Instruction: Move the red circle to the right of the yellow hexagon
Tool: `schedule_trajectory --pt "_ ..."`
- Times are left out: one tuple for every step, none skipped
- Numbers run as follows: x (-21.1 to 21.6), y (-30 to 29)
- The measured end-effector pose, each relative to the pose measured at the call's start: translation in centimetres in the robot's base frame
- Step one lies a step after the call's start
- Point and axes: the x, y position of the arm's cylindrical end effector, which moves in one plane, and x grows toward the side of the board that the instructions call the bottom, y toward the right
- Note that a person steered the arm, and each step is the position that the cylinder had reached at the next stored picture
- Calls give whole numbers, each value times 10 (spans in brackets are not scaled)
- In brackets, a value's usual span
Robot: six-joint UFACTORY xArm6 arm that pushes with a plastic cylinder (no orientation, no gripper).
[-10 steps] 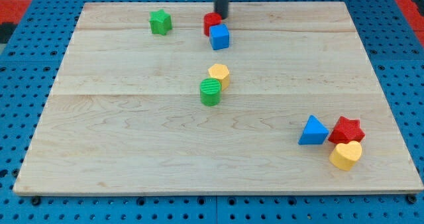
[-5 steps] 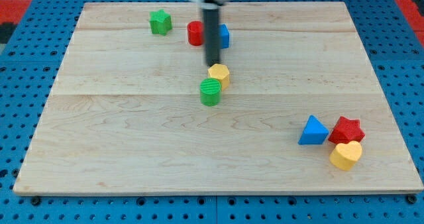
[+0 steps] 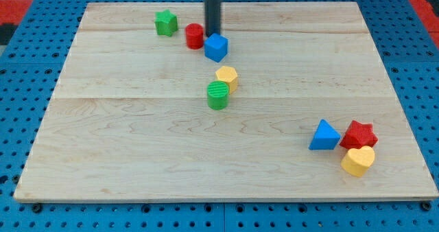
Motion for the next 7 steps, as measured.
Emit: schedule_trajectory --pt "28 -36" --pt "31 -48" --pt "27 -60" --pt "18 -83" --pt "15 -95" --pt "7 -108" --pt "7 -139"
